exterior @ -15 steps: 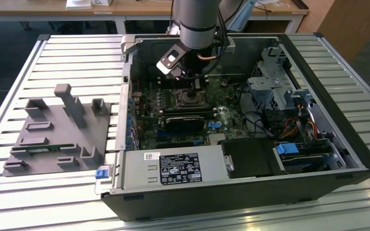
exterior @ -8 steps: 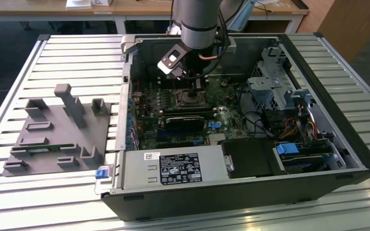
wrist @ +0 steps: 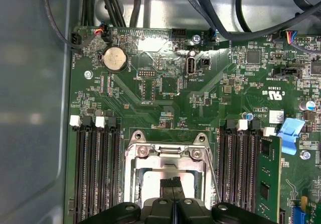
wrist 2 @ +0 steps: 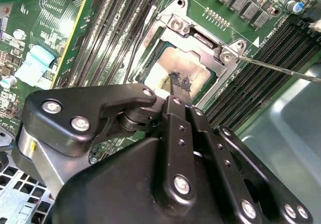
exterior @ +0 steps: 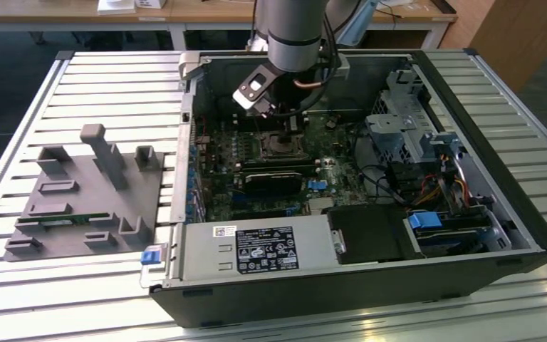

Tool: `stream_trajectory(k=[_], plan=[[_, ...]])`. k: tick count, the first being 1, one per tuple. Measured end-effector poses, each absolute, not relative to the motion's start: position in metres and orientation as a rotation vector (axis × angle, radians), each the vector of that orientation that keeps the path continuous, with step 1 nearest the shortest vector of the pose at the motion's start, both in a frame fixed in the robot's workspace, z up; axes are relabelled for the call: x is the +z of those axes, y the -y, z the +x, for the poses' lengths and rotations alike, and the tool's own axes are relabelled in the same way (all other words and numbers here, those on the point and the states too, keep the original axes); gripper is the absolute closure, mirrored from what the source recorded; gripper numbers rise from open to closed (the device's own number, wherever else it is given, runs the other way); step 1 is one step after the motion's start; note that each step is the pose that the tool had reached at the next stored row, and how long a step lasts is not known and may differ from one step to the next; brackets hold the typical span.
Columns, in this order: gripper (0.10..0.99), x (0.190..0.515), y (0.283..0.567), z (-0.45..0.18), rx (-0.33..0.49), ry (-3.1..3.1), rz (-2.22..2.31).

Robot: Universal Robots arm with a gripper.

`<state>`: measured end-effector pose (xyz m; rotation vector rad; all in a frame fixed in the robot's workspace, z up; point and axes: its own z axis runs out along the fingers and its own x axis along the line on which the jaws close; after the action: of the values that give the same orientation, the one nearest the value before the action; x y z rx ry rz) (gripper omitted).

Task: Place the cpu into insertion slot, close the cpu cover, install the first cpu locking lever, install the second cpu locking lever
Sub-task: 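Install the first cpu locking lever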

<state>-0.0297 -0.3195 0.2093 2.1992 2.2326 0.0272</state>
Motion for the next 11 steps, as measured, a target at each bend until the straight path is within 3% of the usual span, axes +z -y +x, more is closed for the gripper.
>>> stream_trajectory(k=[11], plan=[[0.98, 0.228, 0.319, -0.03, 0.028, -2.233, 2.199]])
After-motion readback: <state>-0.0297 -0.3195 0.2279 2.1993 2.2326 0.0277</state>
